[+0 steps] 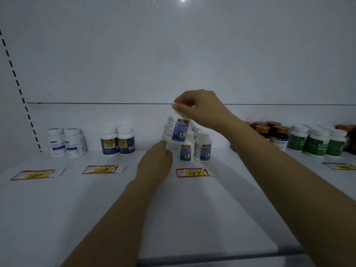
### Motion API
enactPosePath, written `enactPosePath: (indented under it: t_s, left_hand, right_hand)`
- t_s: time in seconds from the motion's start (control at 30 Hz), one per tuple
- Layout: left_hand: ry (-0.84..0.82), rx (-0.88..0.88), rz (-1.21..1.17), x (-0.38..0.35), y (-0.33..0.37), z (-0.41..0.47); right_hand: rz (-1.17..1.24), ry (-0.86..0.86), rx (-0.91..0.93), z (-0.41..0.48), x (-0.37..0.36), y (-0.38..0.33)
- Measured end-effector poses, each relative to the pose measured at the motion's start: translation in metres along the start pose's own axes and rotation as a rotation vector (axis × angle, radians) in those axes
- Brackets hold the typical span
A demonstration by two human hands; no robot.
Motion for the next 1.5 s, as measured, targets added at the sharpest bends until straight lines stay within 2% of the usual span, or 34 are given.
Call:
enactPosePath:
  t_s: [0.03, 0.17, 0.23, 0.3, 0.4, 0.5, 1.1, 1.5]
  left_hand:
    - [0.006, 0.001, -0.169, 0.0, 0.001, 0.009]
    - [-0.203, 0.128, -0.797, -0.014, 0.004, 0.028]
    - [-0.228, 0.079, -0.975, -0.008, 0.009, 0.013]
    - [-0.295, 0.004, -1.029, -0.007, 0.012, 0.002]
    - [-0.403, -0.052, -0.93, -0.011, 0.022, -0.004]
    - [-0.467, -0.01, -0.845, -0.019, 0.021, -0.004]
    - [-0.533, 0.029, -0.81, -0.026, 0.021, -0.008]
    - [-0.508, 0.03, -0.83, -0.023, 0.02, -0.006]
  right_hand:
    - [0.026, 0.009, -0.004, -0.005, 0.0, 0.003]
    - [0.19, 0.084, -0.073, -0.02, 0.006, 0.018]
    - [0.261, 0.099, -0.105, -0.024, 0.009, 0.024]
    - [0.288, 0.092, -0.112, -0.027, 0.007, 0.026]
    - [0.329, 0.098, -0.124, -0.031, 0.002, 0.03]
    - [0.325, 0.072, -0.137, -0.032, -0.008, 0.033]
    - [0.353, 0.018, -0.145, -0.03, -0.021, 0.043]
    - [0.406, 0.026, -0.159, -0.031, -0.019, 0.043]
Point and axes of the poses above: each hand's wrist, its own z-axis towards the middle knuckle, its own x-axis out of the back of the hand, y = z × x, the point moved 8 cm from there along z, towards the middle knuckle, and after that the axes turned 2 degrees about -y, right-handed, at the moved point
